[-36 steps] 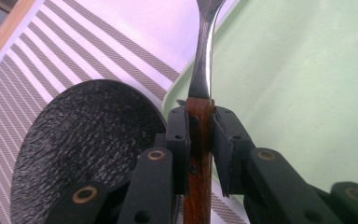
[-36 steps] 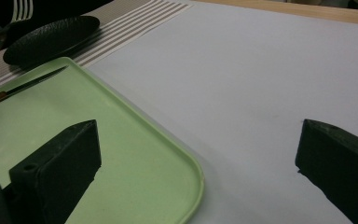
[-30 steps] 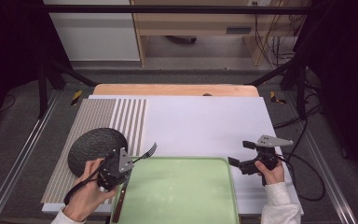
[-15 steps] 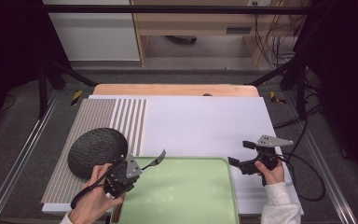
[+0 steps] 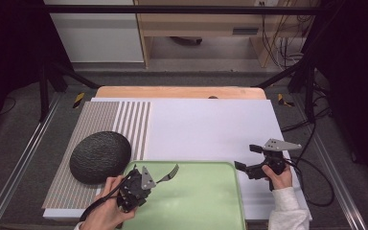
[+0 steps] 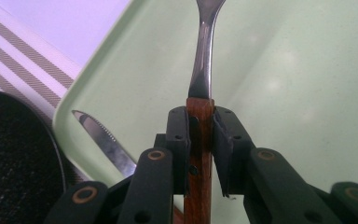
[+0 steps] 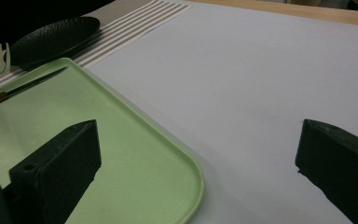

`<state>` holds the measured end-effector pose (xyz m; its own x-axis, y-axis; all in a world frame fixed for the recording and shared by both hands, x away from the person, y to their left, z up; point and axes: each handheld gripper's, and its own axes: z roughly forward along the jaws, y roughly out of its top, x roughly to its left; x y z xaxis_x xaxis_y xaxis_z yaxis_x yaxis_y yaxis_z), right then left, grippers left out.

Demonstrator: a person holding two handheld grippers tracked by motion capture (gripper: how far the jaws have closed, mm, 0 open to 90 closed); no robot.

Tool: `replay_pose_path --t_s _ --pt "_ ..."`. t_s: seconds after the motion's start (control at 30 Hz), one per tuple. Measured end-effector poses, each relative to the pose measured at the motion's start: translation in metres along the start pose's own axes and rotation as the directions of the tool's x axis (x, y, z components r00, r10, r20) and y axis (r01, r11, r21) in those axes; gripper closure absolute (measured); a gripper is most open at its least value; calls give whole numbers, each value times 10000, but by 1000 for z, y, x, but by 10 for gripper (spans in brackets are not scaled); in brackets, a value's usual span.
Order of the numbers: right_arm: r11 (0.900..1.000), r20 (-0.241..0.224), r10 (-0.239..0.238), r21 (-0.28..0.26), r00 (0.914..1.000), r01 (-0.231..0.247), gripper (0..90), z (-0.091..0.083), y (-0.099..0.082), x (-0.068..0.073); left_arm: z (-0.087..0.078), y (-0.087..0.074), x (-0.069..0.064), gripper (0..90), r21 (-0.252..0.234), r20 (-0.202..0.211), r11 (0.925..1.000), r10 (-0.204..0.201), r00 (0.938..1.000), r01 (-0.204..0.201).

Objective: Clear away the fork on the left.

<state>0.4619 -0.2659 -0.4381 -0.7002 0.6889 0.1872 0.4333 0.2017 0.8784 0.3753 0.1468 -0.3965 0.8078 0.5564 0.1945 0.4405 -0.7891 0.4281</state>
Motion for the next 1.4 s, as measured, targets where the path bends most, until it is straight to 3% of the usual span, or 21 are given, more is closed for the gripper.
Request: replay_pose_path --t_s 0.43,1.07,1.2,1.3,1.4 --pt "10000 -6 28 -13 10000 -28 5 0 0 0 19 3 -21 766 692 449 9969 338 9984 -368" --pt "10000 -5 23 -17 10000 -23 5 0 0 0 42 1 -32 764 1468 705 9855 752 9947 -849" --pt "10000 1 27 -15 10000 -27 6 0 0 0 41 0 -31 760 1285 795 9874 828 9934 -926" --pt "10000 -1 28 -19 10000 -28 6 0 0 0 40 -2 -29 706 743 999 9909 1042 9895 -1119" --pt "10000 -5 32 -16 10000 -32 6 0 0 0 38 -1 -27 695 566 1035 9935 926 9903 -988"
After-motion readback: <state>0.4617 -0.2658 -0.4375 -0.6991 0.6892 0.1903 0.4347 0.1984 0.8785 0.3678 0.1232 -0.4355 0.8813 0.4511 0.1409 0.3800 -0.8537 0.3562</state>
